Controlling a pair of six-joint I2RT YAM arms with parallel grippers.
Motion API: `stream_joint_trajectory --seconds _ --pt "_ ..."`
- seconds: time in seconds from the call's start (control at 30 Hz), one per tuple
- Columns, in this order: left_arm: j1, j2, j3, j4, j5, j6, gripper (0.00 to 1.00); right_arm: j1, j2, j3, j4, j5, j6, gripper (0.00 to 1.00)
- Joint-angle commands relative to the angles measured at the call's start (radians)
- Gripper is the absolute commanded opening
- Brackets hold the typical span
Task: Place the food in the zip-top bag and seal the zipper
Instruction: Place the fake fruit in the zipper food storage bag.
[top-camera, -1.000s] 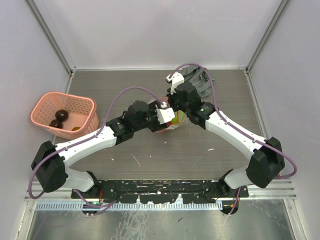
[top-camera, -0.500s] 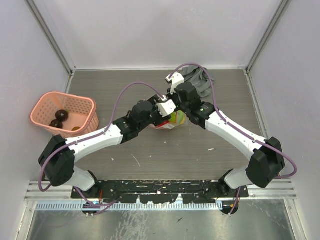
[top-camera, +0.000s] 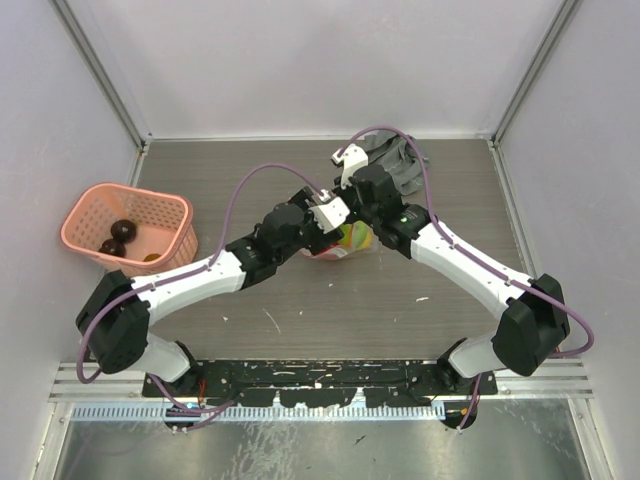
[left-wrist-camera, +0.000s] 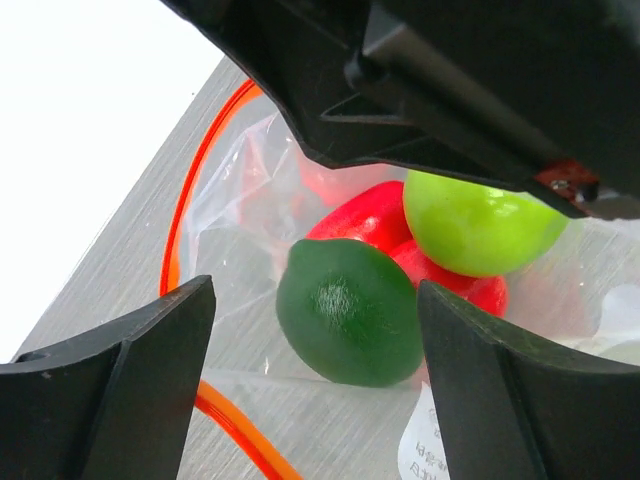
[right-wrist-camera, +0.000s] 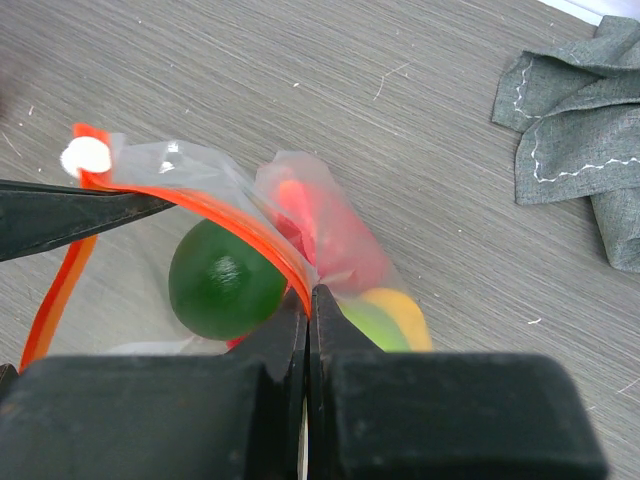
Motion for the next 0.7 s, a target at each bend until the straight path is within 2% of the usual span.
stream_joint_trajectory --seconds 0.0,0.27,0.43,0.67 --pt "0.001 -0.062 -0.009 0.065 -0.02 -0.024 0.83 -0.005 -0.027 0.018 0.043 -0.006 0.005 0.01" --pt "-0.001 -0.16 0.023 -0.057 0.004 -0.134 0.84 -0.004 -0.024 0.02 0.042 -0.007 0.005 0.01" --pt "-0.002 -0.276 0.035 -0.183 0.033 -0.288 0.84 -0.004 -0.024 0.02 0.044 -0.011 0.006 0.02" --pt "-0.005 -0.425 -0.028 -0.278 0.034 -0.542 0.84 -0.004 -0.022 0.02 0.052 -0.029 0.014 0.02"
